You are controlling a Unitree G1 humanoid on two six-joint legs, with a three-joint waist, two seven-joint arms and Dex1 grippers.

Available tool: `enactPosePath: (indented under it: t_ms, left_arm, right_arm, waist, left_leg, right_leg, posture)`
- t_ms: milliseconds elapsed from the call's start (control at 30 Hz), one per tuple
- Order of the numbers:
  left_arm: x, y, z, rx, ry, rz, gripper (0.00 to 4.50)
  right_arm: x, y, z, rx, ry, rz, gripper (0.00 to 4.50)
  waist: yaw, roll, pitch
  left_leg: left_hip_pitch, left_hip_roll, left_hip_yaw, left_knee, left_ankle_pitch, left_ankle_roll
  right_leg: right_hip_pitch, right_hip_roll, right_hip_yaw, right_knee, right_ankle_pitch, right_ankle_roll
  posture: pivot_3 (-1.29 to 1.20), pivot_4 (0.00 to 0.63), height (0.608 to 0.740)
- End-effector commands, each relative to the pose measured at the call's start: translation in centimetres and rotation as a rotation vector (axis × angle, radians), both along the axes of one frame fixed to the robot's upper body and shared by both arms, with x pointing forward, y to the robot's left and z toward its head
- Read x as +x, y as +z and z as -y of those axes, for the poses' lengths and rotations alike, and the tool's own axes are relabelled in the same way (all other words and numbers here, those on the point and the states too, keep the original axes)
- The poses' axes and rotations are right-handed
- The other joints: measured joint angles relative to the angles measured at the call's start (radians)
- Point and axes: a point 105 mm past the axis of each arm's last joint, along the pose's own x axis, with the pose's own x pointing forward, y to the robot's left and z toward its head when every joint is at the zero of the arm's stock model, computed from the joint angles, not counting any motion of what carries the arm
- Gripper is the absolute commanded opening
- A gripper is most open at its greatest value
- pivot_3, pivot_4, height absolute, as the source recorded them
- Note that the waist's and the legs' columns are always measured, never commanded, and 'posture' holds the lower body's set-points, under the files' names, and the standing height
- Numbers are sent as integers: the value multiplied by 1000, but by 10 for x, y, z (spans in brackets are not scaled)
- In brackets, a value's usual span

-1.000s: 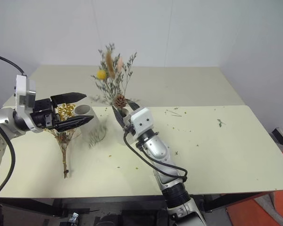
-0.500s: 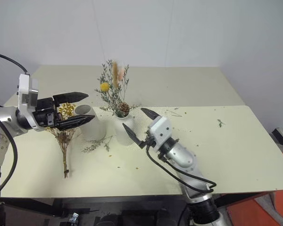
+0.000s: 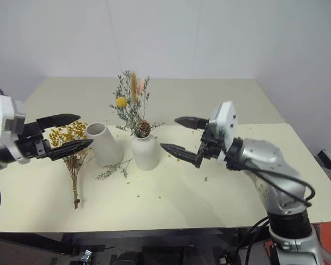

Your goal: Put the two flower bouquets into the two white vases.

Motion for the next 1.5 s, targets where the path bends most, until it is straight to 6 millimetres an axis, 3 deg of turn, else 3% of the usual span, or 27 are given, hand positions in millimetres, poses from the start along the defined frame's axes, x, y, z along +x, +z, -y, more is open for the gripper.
enactPosePath:
  t_ms: [33, 267, 433, 567, 767, 933, 1133, 1400, 1500]
  left_arm:
    - [-13, 15, -14, 33, 130, 58, 4500]
    - [-22, 6, -44, 31, 421, -38, 4500]
    - [-19, -15, -71, 25, 694, -259, 4500]
    - [-19, -29, -74, 40, 768, -413, 4500]
    - [-7, -47, -77, 45, 816, -561, 4500]
    - [5, -69, -67, -1, 790, -653, 4500]
    - [16, -93, -70, -34, 843, -750, 4500]
    - [32, -110, -74, -85, 902, -849, 4500]
    - [39, -119, -72, -108, 922, -889, 3943]
  right_arm:
    - [-1, 29, -3, 26, 74, 33, 4448]
    - [16, 63, -24, 8, 134, 129, 4448]
    - [29, 91, -51, 57, 148, 174, 4448]
    - [31, 97, -72, 33, 196, 224, 4448]
    - [39, 94, -102, -84, 263, 266, 4448]
    - [47, 77, -119, -206, 264, 271, 4448]
    - [52, 60, -123, -271, 242, 255, 4448]
    - [54, 56, -121, -275, 232, 236, 4448]
    - [54, 53, -120, -280, 230, 227, 4500]
  waist:
    - [-1, 0, 0]
    - [-1, 0, 0]
    - [-1, 0, 0]
    - [1, 0, 0]
    - [-3, 0, 0]
    - [-3, 0, 0]
    - [-1, 0, 0]
    - [-1, 0, 0]
    - [-1, -1, 0]
  left_leg:
    - [0, 0, 0, 0, 0, 0]
    - [0, 0, 0, 0, 0, 0]
    - [0, 0, 0, 0, 0, 0]
    - [-1, 0, 0, 0, 0, 0]
    - [0, -1, 0, -1, 0, 0]
    - [0, -1, 0, -2, 0, -1]
    - [-1, -2, 0, -2, 0, -3]
    - [-1, -2, -1, -2, 0, -4]
    - [-1, -2, -1, -2, 0, -5]
  right_leg:
    - [0, 0, 0, 0, 0, 0]
    - [-1, 0, 0, 0, 0, 0]
    - [-1, 0, 0, 1, 0, 0]
    - [-1, 0, 0, 1, 2, -2]
    - [-2, 0, 0, 2, 4, -6]
    - [-2, -1, 0, 2, 5, -7]
    - [-3, -2, 0, 2, 5, -7]
    - [-3, -2, -1, 4, 5, -7]
    - [-4, -2, -1, 5, 5, -7]
  posture:
    - [0, 150, 740]
    - [0, 150, 740]
    - [0, 150, 740]
    - [0, 150, 740]
    - [0, 150, 740]
    - [0, 150, 740]
    - [0, 150, 740]
    - [0, 150, 740]
    - [0, 150, 740]
